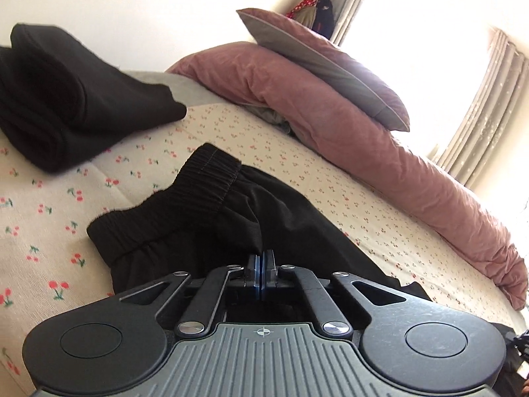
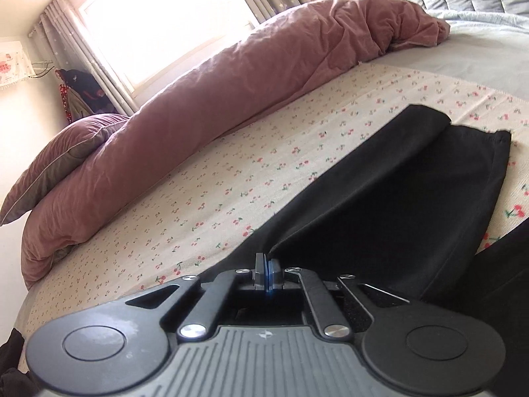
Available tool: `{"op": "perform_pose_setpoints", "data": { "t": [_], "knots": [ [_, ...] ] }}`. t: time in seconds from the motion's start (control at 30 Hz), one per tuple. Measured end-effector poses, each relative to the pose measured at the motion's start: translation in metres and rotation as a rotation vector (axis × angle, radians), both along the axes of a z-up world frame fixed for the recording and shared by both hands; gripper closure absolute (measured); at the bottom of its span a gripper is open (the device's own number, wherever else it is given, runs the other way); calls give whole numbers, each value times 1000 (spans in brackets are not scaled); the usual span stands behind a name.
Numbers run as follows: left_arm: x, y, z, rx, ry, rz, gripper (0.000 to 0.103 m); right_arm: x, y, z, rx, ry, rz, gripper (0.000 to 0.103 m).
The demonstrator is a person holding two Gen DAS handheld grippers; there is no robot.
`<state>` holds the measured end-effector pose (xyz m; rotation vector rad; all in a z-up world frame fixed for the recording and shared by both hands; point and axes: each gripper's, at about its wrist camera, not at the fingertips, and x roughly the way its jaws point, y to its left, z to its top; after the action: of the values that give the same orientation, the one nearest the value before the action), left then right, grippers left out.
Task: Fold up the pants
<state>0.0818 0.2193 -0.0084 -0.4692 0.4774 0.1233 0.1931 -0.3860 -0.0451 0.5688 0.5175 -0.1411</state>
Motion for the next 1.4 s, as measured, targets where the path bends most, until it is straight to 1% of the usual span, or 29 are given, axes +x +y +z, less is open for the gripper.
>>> {"op": "perform_pose_setpoints", "data": {
  "t": [0.07,0.2,0.3,0.4,0.5,0.6,0.8,0.9,0.93,0.97,1.0,1.03,1.07,1.1,1.13,1.17,1.2,1.23,1.27,1.33,1.37,1.4],
  "knots": [
    [-4,2,10,32,9,-11,103,-18,3,18,-36,-14,1,101],
    [-7,5,23,104,69,-29,103,-59,5,55,-91,-36,8,101],
    [-12,5,26,153,116,-51,103,-90,11,70,-127,-24,26,101],
    [-19,4,24,223,159,-75,103,-122,18,75,-174,-17,50,101],
    [-22,6,21,253,208,-97,103,-150,23,70,-192,6,67,101],
    [-27,8,18,284,247,-118,103,-173,25,56,-191,46,80,101],
    [-37,8,11,344,314,-161,102,-207,24,25,-146,150,103,101],
    [-40,9,9,349,343,-165,99,-221,23,12,-107,197,109,101],
    [-41,8,8,350,353,-161,97,-224,23,8,-101,210,112,101],
    [-42,8,8,354,360,-150,92,-226,23,4,-97,227,116,98],
    [-44,7,8,353,358,-143,92,-226,22,1,-86,243,116,93],
    [-47,5,10,360,358,-141,92,-228,20,0,-68,243,113,85],
    [-50,1,12,371,358,-144,90,-230,17,2,-52,230,103,81],
    [-53,-3,14,381,354,-147,85,-233,14,5,-39,210,92,77],
    [-57,-7,18,389,343,-156,81,-236,11,8,-31,189,82,68],
    [-60,-12,21,395,331,-170,71,-240,6,12,-31,163,61,65],
    [-64,-17,25,401,318,-183,59,-242,3,16,-43,148,41,65],
    [-67,-24,29,410,304,-196,53,-243,-1,18,-54,141,24,65],
    [-69,-30,32,422,287,-208,44,-244,-7,20,-66,139,-3,65],
    [-73,-45,38,445,256,-240,40,-244,-19,20,-68,138,-52,64],
    [-74,-54,42,446,236,-267,35,-242,-28,18,-66,141,-84,64],
    [-75,-63,44,439,208,-299,28,-241,-36,15,-68,150,-112,64]
  ]
}}
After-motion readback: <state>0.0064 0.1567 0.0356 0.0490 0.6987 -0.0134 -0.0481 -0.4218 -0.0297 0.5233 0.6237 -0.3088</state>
